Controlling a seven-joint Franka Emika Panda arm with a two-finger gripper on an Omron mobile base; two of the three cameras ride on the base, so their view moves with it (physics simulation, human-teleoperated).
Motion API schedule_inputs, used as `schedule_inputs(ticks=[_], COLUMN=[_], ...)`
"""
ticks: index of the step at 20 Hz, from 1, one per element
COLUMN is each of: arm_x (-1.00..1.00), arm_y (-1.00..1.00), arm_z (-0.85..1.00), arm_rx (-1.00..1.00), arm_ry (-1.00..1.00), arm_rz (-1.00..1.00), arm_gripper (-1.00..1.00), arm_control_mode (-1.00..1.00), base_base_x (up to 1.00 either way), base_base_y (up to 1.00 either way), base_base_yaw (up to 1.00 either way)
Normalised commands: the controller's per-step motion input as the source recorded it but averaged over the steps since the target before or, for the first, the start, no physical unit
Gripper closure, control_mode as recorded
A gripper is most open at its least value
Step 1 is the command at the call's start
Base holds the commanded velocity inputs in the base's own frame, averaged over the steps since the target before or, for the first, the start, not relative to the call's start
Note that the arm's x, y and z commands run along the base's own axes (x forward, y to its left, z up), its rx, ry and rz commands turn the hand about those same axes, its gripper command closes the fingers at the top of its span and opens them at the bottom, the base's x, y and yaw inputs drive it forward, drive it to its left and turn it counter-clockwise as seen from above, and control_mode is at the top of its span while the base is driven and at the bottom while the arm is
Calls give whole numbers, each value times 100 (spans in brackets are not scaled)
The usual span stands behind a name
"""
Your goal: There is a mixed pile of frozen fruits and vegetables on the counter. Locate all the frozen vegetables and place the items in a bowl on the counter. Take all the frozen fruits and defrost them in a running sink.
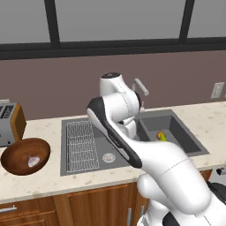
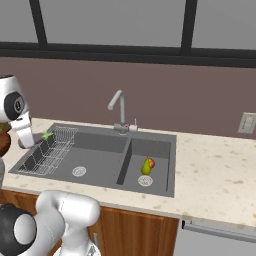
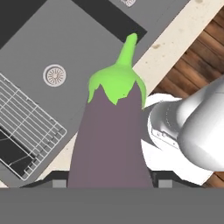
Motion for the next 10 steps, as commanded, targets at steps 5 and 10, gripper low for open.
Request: schedule_inputs(ticks=[5, 10], arm_x=[0, 0], arm_y=[62, 62], arm_z=[1, -1], arm_rx=[-4, -6], arm_ry=[3, 4], arm_rz=[0, 0], arm_gripper=[100, 100], arm_control_mode=[-100, -100], base_base_x=[0, 0], base_base_y=[0, 0], base_base_yaw=[0, 0])
